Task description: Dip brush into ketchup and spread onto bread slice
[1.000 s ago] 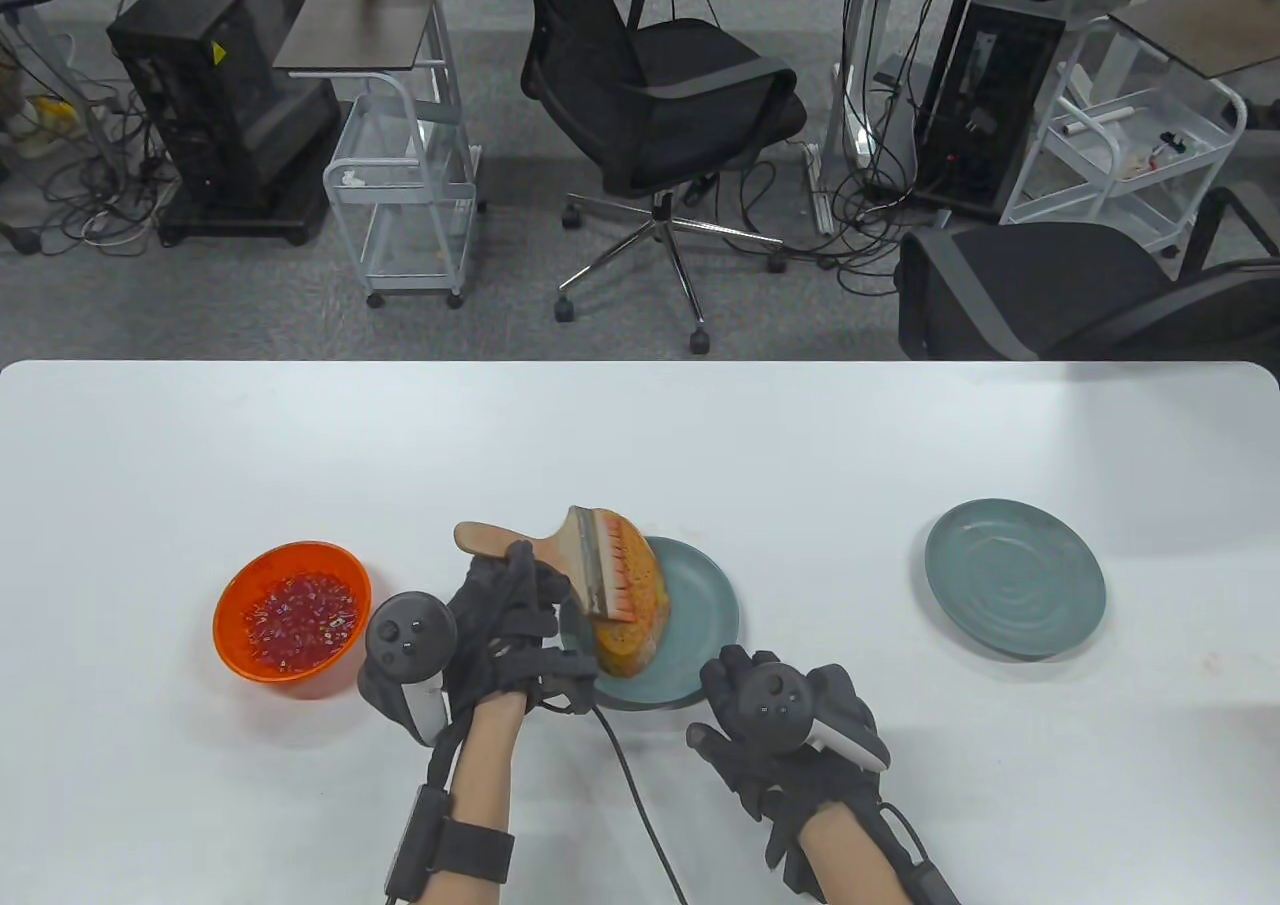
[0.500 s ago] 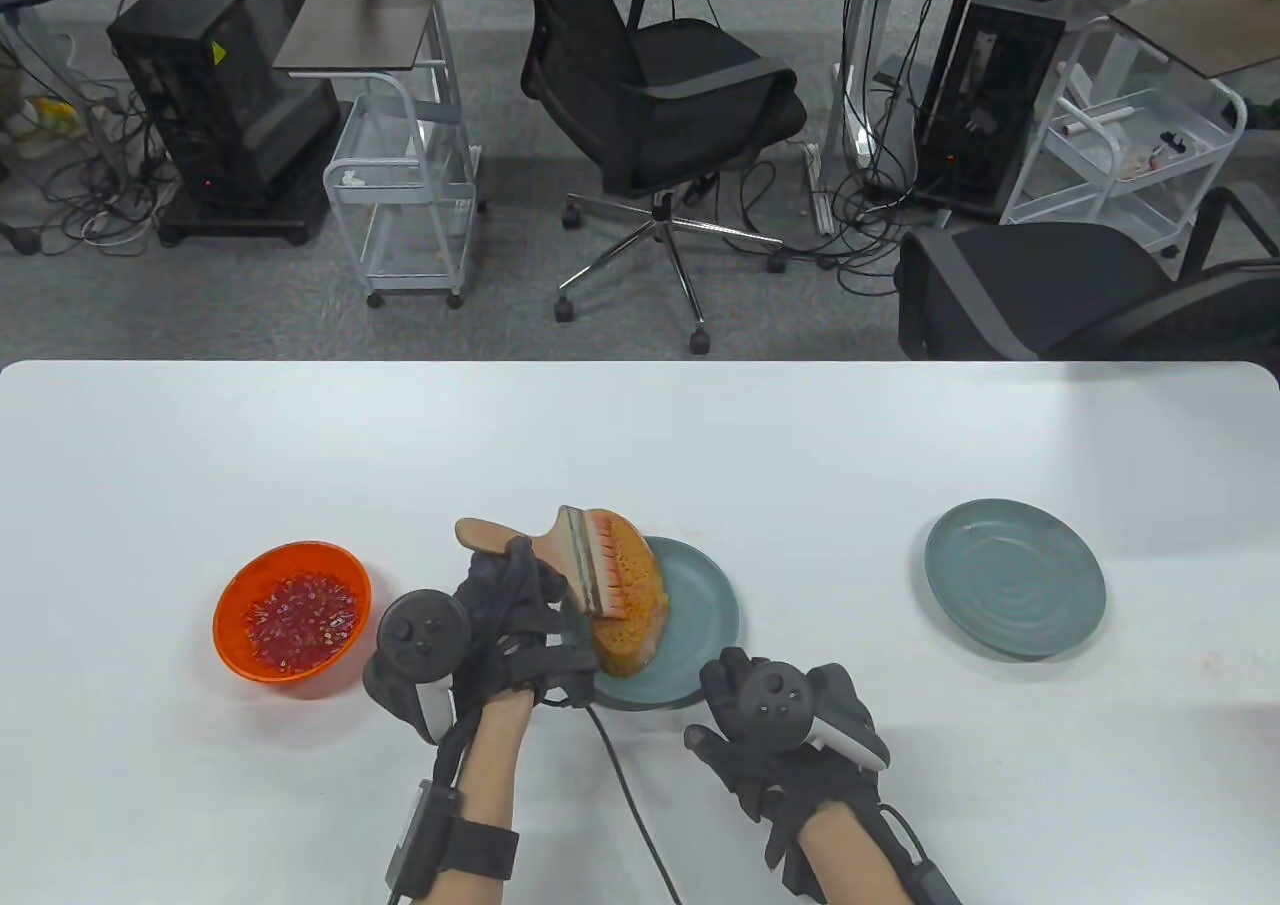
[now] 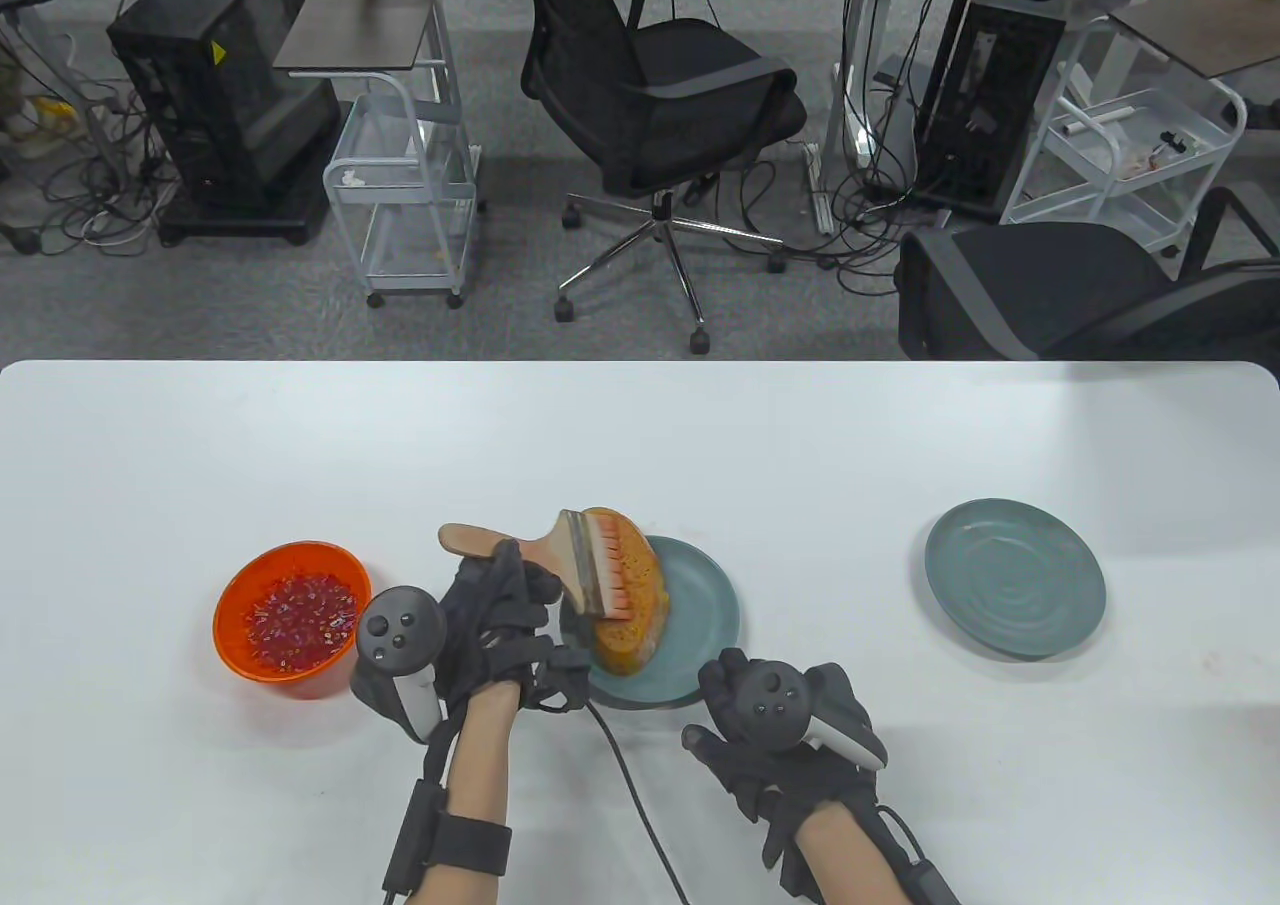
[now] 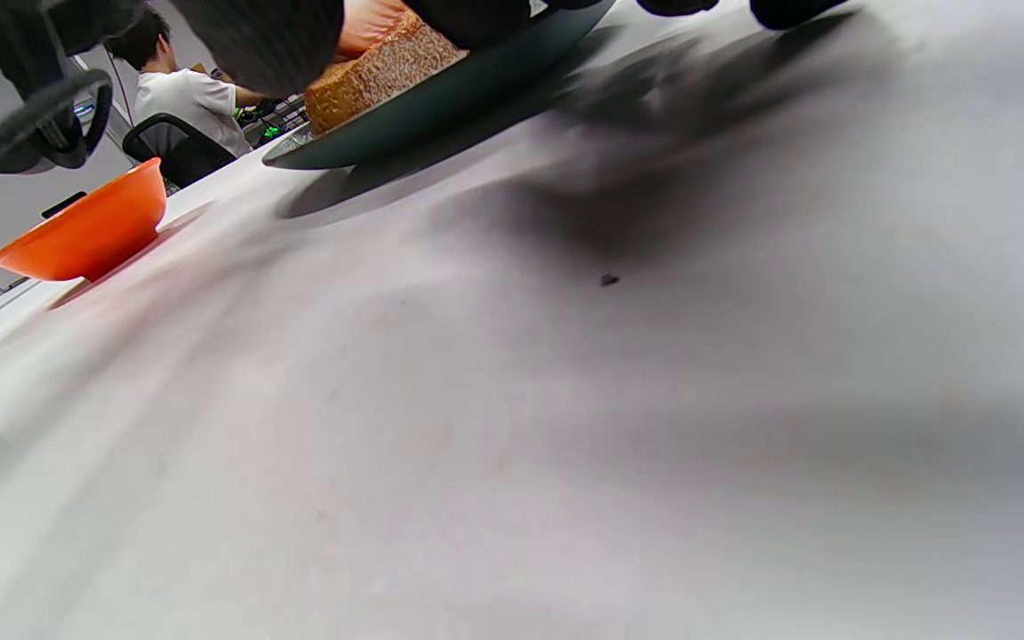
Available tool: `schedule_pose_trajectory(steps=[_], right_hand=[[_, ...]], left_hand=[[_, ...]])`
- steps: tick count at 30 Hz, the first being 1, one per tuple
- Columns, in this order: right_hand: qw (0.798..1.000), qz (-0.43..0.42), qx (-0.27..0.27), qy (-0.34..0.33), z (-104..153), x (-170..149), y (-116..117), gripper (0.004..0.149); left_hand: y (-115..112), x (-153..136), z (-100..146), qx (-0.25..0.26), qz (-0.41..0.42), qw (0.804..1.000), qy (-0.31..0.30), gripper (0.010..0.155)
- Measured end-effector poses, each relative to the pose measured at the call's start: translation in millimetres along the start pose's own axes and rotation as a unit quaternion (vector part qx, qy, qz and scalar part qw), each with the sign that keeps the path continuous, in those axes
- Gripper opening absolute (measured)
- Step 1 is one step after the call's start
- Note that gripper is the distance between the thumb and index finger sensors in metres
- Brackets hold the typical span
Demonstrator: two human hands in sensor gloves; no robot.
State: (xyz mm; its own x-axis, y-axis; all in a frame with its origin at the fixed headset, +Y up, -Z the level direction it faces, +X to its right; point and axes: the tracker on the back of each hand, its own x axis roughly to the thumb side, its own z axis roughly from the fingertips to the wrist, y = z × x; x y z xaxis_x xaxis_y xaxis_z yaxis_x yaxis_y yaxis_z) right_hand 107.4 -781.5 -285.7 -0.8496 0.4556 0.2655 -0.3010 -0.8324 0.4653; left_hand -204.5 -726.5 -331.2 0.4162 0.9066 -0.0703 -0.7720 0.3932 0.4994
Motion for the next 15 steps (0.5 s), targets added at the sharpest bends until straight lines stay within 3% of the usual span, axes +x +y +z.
schedule_pose_trajectory(steps=[3, 7, 10, 15], right_hand=[[1.000, 0.001, 0.002, 0.001, -1, 2, 2, 0.071], [1.000, 0.008, 0.002, 0.000, -1, 3, 2, 0.072], [1.000, 0.007, 0.001, -0.002, 0, 1, 2, 0.071], [1.000, 0.000, 0.001, -0.001, -1, 1, 2, 0.071]], left_hand=[[-3, 8, 2, -0.023, 0.046, 0.999, -0.011, 0.053], [-21, 5, 7, -0.074, 0.071, 0.995, 0.022, 0.053], [-20, 1, 5, -0.061, 0.042, 0.997, 0.015, 0.053], [0, 17, 5, -0.005, -0.050, 0.997, -0.053, 0.053]])
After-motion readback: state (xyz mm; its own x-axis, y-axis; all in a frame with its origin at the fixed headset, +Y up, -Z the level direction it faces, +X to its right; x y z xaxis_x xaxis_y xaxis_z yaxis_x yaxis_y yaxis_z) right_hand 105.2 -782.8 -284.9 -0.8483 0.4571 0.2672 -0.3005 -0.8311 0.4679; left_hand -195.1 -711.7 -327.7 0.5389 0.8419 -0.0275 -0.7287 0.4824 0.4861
